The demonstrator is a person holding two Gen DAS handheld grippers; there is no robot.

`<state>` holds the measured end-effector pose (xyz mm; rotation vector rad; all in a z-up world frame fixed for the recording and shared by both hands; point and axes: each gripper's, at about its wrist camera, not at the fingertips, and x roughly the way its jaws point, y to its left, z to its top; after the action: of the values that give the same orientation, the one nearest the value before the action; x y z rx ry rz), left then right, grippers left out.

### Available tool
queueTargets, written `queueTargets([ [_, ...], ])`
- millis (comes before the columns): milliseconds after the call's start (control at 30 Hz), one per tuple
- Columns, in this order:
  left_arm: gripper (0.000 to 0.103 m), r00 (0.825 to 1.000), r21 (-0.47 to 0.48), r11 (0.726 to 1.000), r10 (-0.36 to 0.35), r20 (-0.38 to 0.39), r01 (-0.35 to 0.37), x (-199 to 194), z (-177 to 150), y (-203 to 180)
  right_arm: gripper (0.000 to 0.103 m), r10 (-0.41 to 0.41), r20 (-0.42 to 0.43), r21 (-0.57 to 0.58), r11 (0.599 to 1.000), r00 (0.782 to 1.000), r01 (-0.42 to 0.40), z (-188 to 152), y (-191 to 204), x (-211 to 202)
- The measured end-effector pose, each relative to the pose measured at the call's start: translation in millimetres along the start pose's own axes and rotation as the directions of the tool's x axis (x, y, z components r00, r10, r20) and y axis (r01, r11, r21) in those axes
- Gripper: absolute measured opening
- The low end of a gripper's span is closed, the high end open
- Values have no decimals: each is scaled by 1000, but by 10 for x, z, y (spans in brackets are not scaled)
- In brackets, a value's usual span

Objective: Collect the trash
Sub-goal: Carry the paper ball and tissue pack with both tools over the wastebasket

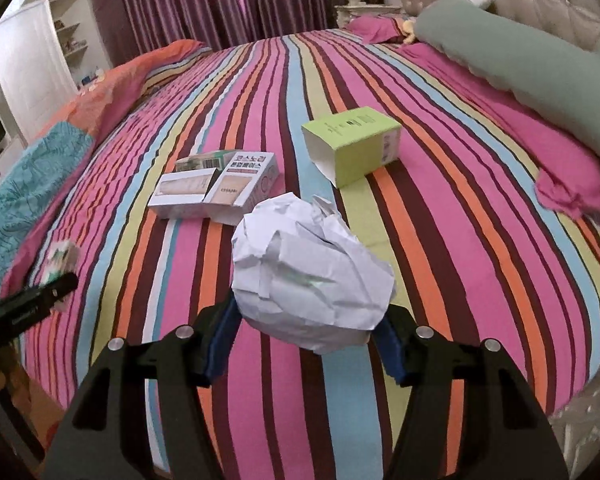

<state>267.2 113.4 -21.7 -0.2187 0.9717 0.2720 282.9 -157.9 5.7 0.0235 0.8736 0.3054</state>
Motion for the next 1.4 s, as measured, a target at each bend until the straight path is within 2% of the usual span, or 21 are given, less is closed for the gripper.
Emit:
queueTargets([
  [200,50,1000,10,1000,-15,-10,15,-129,-311,4,57,25,-6,63,998,1000,-25,-237,-104,-172],
  [700,50,998,17,998,-58,-2,58,-458,-933,42,57,56,17,91,994,998,-57,-660,-106,-562],
  [1000,50,997,73,994,-75,0,75,-687,-1414,-66,57,92,20,121,988,996,-94,-965,-4,-751],
  [1200,50,995,78,993,-84,-48,87,-688,-1850,-104,57,118,-13,148,982,993,-115,-1265,108,-776],
  [1300,50,993,70,994,-82,-87,88,-631,-2022,-88,57,141,-53,150,980,989,-132,-1467,198,-757],
  [1400,50,990,75,993,-80,-120,89,-593,-2195,-100,57,167,-128,169,975,978,-144,-1677,259,-678],
])
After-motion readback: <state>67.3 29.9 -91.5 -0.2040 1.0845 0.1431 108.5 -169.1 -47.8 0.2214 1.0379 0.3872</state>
